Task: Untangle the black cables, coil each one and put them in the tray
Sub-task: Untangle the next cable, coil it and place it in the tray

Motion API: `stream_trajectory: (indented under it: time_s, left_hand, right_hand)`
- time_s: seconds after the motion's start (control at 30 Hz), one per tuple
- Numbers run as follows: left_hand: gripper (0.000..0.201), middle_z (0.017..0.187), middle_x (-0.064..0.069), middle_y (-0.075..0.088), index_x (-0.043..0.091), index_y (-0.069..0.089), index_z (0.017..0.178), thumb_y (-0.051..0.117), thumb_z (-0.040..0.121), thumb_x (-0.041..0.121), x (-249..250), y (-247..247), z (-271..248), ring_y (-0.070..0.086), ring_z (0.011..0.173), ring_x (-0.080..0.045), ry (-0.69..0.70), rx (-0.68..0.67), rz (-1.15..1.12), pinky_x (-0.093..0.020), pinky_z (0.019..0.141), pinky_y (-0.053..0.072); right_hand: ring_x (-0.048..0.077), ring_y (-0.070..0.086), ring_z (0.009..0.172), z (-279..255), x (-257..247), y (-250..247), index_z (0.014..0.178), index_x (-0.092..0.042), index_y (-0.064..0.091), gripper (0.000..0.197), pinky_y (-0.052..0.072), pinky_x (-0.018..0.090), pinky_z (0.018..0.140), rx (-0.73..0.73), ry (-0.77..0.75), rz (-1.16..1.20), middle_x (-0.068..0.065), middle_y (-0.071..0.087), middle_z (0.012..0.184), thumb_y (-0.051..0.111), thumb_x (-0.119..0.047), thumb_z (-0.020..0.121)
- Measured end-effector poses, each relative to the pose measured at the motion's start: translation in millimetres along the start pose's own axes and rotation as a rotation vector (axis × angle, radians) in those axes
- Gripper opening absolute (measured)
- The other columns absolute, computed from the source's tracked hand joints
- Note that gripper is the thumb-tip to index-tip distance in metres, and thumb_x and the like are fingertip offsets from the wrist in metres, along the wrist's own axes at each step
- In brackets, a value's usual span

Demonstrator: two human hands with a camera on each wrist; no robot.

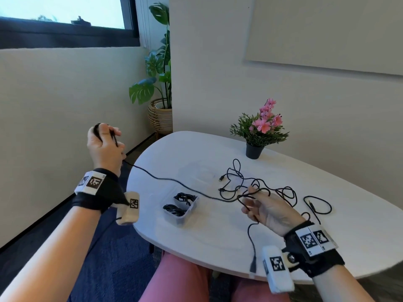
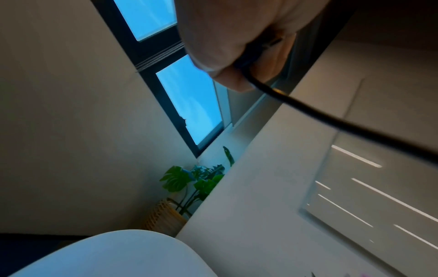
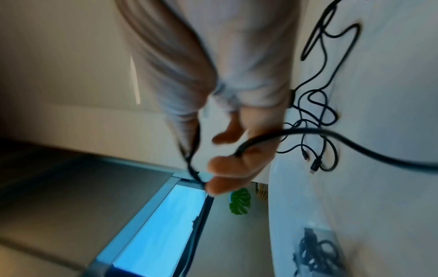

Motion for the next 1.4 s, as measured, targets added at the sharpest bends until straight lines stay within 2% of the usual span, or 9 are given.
stream_trajectory:
  time_s: [0.13, 0.33, 0.57, 0.73, 0.83, 0.93, 1.13, 1.23, 1.4]
  left_hand:
    - [0.022, 0.075, 0.005, 0.062, 0.023, 0.043, 0.081, 0.035, 0.102, 0.025, 4, 49, -51, 0.035, 0.038, -0.009, -0.043, -0.308, 0.115, -0.016, 0.034, 0.024]
    - [0.023, 0.087, 0.005, 0.071, 0.025, 0.056, 0.084, 0.040, 0.100, 0.025, -33, 126, -156, 0.047, 0.048, -0.013, -0.085, -0.948, 0.575, -0.023, 0.045, 0.039]
    - [0.028, 0.109, 0.004, 0.071, 0.018, 0.042, 0.083, 0.034, 0.101, 0.037, -78, 131, -220, 0.038, 0.036, -0.009, -0.433, -1.317, 0.570, -0.024, 0.041, 0.034]
    - [0.020, 0.127, -0.003, 0.061, 0.033, 0.051, 0.089, 0.037, 0.100, 0.042, -71, 137, -238, 0.037, 0.036, -0.008, -0.444, -1.405, 0.392, -0.020, 0.037, 0.032]
    - [0.019, 0.095, -0.002, 0.065, 0.051, 0.056, 0.096, 0.038, 0.097, 0.046, -68, 140, -243, 0.038, 0.037, -0.008, -0.381, -1.437, 0.362, -0.021, 0.038, 0.032]
    - [0.038, 0.066, 0.004, 0.047, 0.027, 0.051, 0.124, 0.038, 0.096, 0.047, -67, 145, -239, 0.036, 0.037, -0.007, -0.359, -1.380, 0.380, -0.019, 0.038, 0.031]
    - [0.023, 0.080, 0.005, 0.058, 0.017, 0.045, 0.086, 0.034, 0.103, 0.029, -50, 148, -241, 0.035, 0.041, -0.008, -0.348, -1.449, 0.309, -0.020, 0.037, 0.031]
    - [0.025, 0.066, 0.004, 0.046, 0.016, 0.042, 0.080, 0.032, 0.102, 0.022, -41, 136, -204, 0.030, 0.038, -0.004, -0.447, -1.174, 0.160, -0.015, 0.032, 0.026]
    - [0.028, 0.059, 0.009, 0.040, 0.016, 0.037, 0.076, 0.031, 0.103, 0.023, -31, 100, -118, 0.023, 0.039, -0.004, -0.362, -0.843, 0.080, -0.015, 0.032, 0.019]
  right_hand:
    - [0.020, 0.043, 0.045, -1, 0, 2, 0.062, -0.011, 0.054, 0.050, 0.024, 0.023, 0.045, 0.129, 0.013, -0.480, 0.017, 0.059, 0.074, 0.050, -0.053, 0.089]
    - [0.016, 0.046, 0.059, -11, -4, 52, 0.090, 0.002, 0.059, 0.014, 0.035, 0.019, 0.046, -0.162, 0.027, 0.000, 0.021, 0.068, 0.089, 0.048, -0.006, 0.094]
    - [0.017, 0.057, 0.076, -17, -41, 48, 0.113, 0.004, 0.054, 0.035, 0.047, 0.019, 0.054, -0.181, -0.201, 0.142, 0.019, 0.063, 0.110, 0.039, 0.019, 0.085]
    - [0.014, 0.047, 0.056, -16, -44, 44, 0.101, -0.005, 0.047, 0.020, 0.036, 0.018, 0.044, -0.101, -0.238, 0.154, 0.020, 0.065, 0.107, 0.041, 0.011, 0.091]
    - [0.013, 0.042, 0.051, -21, -47, 44, 0.103, -0.007, 0.042, 0.022, 0.037, 0.018, 0.043, -0.098, -0.273, 0.106, 0.020, 0.067, 0.103, 0.041, 0.011, 0.092]
    - [0.012, 0.039, 0.046, -26, -51, 42, 0.103, -0.008, 0.040, 0.022, 0.041, 0.017, 0.043, -0.087, -0.308, 0.058, 0.020, 0.069, 0.099, 0.041, 0.012, 0.093]
    - [0.006, 0.052, 0.052, -23, -70, 19, 0.108, -0.006, 0.056, 0.023, 0.042, 0.016, 0.055, 0.088, -0.562, -0.450, 0.011, 0.072, 0.094, 0.053, 0.007, 0.089]
    - [0.006, 0.064, 0.077, -27, -90, -12, 0.094, -0.009, 0.074, 0.018, 0.043, 0.004, 0.073, 0.387, -0.756, -0.992, 0.001, 0.073, 0.088, 0.062, 0.002, 0.085]
    - [0.017, 0.065, 0.083, -21, -93, -49, 0.089, -0.007, 0.075, 0.021, 0.043, 0.006, 0.075, 0.459, -0.783, -1.146, 0.007, 0.072, 0.090, 0.060, 0.007, 0.084]
Point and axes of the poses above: each hand's wrist, its own z-axis towards the middle knuckle, its own y-axis out of the palm, x = y × z, the point moved 9 cm from there along z, towards the middle knuckle
